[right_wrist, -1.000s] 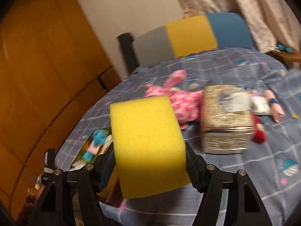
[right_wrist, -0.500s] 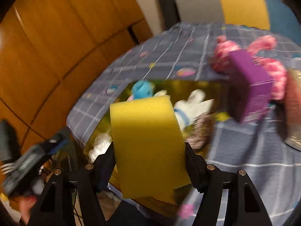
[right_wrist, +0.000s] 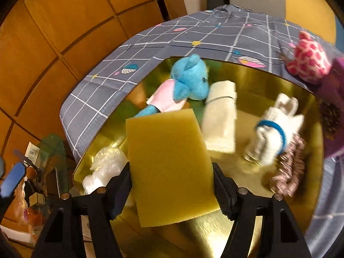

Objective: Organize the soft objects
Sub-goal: 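Open both tools to drop the bag and sponge into the gold tray, then move both tools back toward the remaining items on the cloth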

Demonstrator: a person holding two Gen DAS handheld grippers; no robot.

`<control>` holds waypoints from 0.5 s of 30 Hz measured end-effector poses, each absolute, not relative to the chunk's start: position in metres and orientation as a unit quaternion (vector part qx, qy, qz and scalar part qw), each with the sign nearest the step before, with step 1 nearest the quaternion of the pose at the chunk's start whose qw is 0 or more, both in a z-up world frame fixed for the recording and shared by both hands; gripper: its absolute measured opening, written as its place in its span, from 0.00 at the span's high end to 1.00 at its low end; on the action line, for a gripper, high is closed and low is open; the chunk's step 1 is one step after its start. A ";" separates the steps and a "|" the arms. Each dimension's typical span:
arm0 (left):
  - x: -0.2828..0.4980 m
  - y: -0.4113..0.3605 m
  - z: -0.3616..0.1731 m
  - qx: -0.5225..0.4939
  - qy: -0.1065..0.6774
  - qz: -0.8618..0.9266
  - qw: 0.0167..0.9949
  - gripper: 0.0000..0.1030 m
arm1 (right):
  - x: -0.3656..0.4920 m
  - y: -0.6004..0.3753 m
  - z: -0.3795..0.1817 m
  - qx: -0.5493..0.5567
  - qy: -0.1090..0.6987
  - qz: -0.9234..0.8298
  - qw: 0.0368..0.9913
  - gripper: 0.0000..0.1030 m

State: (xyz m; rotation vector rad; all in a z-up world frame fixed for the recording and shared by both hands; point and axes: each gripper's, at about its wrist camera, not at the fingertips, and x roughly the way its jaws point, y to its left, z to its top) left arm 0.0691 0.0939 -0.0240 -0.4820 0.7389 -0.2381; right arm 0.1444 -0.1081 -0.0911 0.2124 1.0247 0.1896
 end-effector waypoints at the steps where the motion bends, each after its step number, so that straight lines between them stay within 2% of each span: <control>1: 0.069 0.094 -0.024 -0.231 0.357 -0.114 0.898 0.36 | 0.148 -0.106 -0.094 0.095 0.491 0.086 0.862 0.27; 7: 0.067 0.087 -0.026 -0.221 0.360 -0.119 0.899 0.36 | 0.138 -0.116 -0.088 0.122 0.492 0.088 0.857 0.20; 15: 0.064 0.064 -0.033 -0.212 0.376 -0.151 0.890 0.36 | 0.094 -0.140 -0.048 0.117 0.438 0.091 0.887 0.20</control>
